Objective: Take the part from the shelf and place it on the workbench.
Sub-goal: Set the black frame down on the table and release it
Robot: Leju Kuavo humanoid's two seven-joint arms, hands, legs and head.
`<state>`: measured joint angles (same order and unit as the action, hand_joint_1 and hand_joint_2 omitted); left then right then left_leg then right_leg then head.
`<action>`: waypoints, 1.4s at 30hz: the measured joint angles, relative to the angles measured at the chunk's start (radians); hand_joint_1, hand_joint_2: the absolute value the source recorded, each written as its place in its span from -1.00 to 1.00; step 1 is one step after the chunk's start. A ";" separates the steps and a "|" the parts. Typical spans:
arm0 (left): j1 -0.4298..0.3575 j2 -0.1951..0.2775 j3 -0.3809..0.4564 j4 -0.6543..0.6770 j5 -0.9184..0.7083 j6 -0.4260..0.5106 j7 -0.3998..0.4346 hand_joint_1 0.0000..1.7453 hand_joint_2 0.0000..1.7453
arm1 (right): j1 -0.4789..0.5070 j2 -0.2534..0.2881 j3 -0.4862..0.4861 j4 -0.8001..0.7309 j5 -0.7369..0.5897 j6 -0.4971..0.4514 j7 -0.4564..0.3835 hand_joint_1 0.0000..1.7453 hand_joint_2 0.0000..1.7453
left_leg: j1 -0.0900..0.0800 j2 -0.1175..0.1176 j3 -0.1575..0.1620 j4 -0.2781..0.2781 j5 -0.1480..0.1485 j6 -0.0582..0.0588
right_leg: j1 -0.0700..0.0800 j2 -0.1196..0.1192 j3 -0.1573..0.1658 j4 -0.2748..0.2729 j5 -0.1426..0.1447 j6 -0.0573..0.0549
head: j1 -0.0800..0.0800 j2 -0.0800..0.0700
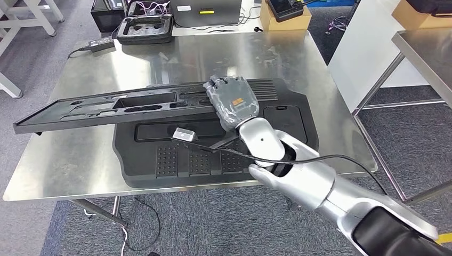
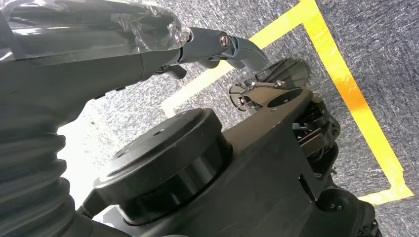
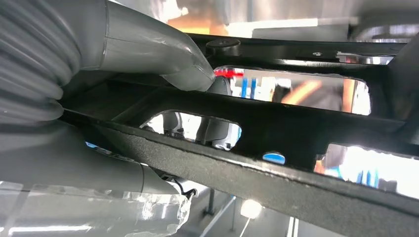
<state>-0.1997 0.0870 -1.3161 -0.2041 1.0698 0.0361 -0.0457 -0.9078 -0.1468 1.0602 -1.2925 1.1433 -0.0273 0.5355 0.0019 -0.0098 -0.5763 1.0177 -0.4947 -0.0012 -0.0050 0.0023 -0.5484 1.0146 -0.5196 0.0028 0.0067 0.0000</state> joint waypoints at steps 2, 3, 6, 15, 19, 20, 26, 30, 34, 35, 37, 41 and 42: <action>0.000 0.000 0.000 0.000 0.000 -0.002 0.005 -1.00 1.00 | -0.015 0.031 0.017 0.076 -0.009 0.000 -0.002 1.00 1.00 | 0.000 0.000 0.000 0.000 0.000 0.000 | 0.000 0.000 0.000 0.000 0.000 0.000 | 0.000 0.000; 0.000 0.000 0.000 0.000 0.000 -0.003 0.007 -1.00 1.00 | -0.021 0.047 0.025 0.115 -0.013 0.000 -0.003 1.00 1.00 | 0.000 0.000 0.000 0.000 0.000 0.000 | 0.000 0.000 0.000 0.000 0.000 0.000 | 0.000 0.000; 0.005 0.000 0.000 0.000 0.001 -0.008 0.009 -1.00 1.00 | -0.038 0.091 0.047 0.229 -0.022 -0.006 -0.003 1.00 1.00 | 0.000 0.000 0.000 0.000 0.000 0.000 | 0.000 0.000 0.000 0.000 0.000 0.000 | 0.000 0.000; 0.024 0.000 0.000 0.000 0.005 -0.013 0.007 -1.00 1.00 | -0.101 0.161 0.089 0.487 -0.043 0.017 0.063 1.00 1.00 | 0.000 0.000 0.000 0.000 0.000 0.000 | 0.000 0.000 0.000 0.000 0.000 -0.001 | 0.000 0.000; 0.036 0.000 0.000 0.000 0.002 -0.018 0.010 -1.00 1.00 | -0.119 0.153 0.090 0.559 -0.065 0.024 0.115 1.00 1.00 | -0.001 0.000 0.001 0.000 0.000 0.000 | -0.001 0.001 0.000 -0.001 0.000 -0.001 | 0.000 0.000; 0.040 0.001 0.000 0.000 0.000 -0.020 0.012 -1.00 1.00 | -0.121 0.147 0.089 0.573 -0.070 0.022 0.127 1.00 1.00 | -0.001 0.000 0.001 0.000 0.000 0.000 | -0.001 0.001 0.000 -0.001 0.000 -0.001 | 0.000 0.000; 0.055 0.001 0.000 0.000 -0.011 -0.024 0.018 -1.00 1.00 | -0.125 0.096 0.064 0.615 -0.061 -0.029 0.162 1.00 1.00 | -0.001 0.001 0.001 0.001 0.000 0.000 | -0.001 0.001 0.000 -0.001 0.000 -0.001 | 0.001 0.000; 0.056 0.001 0.000 0.000 -0.011 -0.024 0.019 -1.00 1.00 | -0.125 0.078 0.056 0.623 -0.061 -0.028 0.165 0.00 0.00 | -0.001 0.001 0.002 0.001 0.000 0.000 | -0.001 0.002 0.000 -0.001 0.000 -0.001 | 0.001 0.000; 0.055 0.001 0.000 0.000 -0.022 -0.029 0.019 -1.00 1.00 | -0.125 0.072 0.048 0.629 -0.069 -0.028 0.167 -1.00 -1.00 | -0.001 0.002 0.002 0.000 0.000 0.000 | -0.001 0.002 0.000 -0.001 0.000 -0.001 | 0.000 0.000; 0.054 0.001 0.000 0.000 -0.027 -0.031 0.018 -1.00 1.00 | -0.125 0.072 0.047 0.630 -0.076 -0.030 0.167 -1.00 -1.00 | -0.001 0.002 0.002 0.000 0.000 0.000 | -0.001 0.002 0.000 -0.001 0.000 -0.001 | 0.000 0.000; 0.051 0.001 0.000 0.000 -0.032 -0.033 0.015 -1.00 0.00 | -0.125 0.071 0.047 0.635 -0.093 -0.039 0.167 -1.00 -1.00 | 0.000 0.002 0.003 0.000 0.000 0.000 | 0.000 0.002 0.000 -0.001 0.000 -0.001 | 0.000 0.000; 0.049 0.001 0.000 0.000 -0.033 -0.034 0.016 -1.00 -1.00 | -0.125 0.069 0.047 0.645 -0.119 -0.057 0.167 -1.00 -1.00 | 0.000 0.002 0.003 0.000 0.000 0.000 | 0.000 0.002 0.000 -0.001 0.000 -0.001 | 0.000 0.000; 0.049 0.001 0.000 0.000 -0.035 -0.034 0.017 -1.00 -1.00 | -0.125 0.068 0.047 0.647 -0.128 -0.063 0.164 -1.00 -1.00 | 0.000 0.002 0.003 0.000 0.000 0.000 | 0.000 0.002 0.000 -0.001 0.000 -0.001 | 0.000 0.000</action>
<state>-0.1508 0.0877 -1.3161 -0.2044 1.0347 0.0020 -0.0287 -1.0328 -0.0784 1.1073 -0.6454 1.0151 -0.0899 0.6999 0.0014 -0.0081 -0.5737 1.0178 -0.4948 -0.0012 -0.0055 0.0047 -0.5485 1.0139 -0.5199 0.0022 0.0071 -0.0001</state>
